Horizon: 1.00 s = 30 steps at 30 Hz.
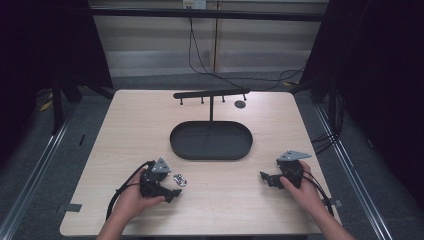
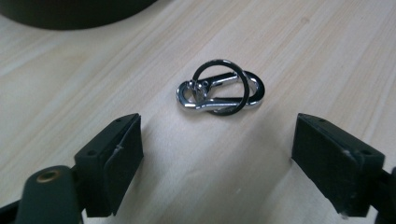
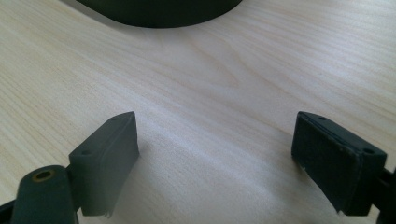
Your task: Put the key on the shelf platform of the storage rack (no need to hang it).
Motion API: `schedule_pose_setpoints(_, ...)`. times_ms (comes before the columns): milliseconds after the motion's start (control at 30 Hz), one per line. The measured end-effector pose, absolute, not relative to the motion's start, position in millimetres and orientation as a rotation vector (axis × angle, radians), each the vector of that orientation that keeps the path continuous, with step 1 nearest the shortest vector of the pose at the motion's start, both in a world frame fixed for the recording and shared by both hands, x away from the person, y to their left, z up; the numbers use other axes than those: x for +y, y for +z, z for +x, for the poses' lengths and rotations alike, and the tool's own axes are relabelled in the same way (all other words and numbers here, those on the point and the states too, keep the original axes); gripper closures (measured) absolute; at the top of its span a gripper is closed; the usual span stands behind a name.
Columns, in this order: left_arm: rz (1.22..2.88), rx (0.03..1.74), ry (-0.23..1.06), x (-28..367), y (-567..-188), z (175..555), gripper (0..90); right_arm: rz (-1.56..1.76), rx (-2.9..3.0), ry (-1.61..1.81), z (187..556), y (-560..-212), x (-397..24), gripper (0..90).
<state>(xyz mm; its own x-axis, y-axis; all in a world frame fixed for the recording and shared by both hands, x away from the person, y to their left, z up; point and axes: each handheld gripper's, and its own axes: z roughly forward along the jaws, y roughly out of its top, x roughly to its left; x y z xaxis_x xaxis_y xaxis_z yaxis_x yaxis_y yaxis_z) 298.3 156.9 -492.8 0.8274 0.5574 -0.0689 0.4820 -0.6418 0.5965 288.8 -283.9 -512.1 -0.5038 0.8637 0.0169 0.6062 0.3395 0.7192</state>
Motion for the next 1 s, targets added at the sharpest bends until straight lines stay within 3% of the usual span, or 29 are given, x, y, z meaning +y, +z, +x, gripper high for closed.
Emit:
schedule_pose_setpoints(367,2.426,0.887,0.067,153,-474,305,28.3,1.295,2.241,0.965,289,-512,-284,14.5)
schedule_pose_setpoints(1000,2.528,0.946,0.052,131,-471,319,32.0,1.299,2.239,0.964,288,-512,-284,14.5)
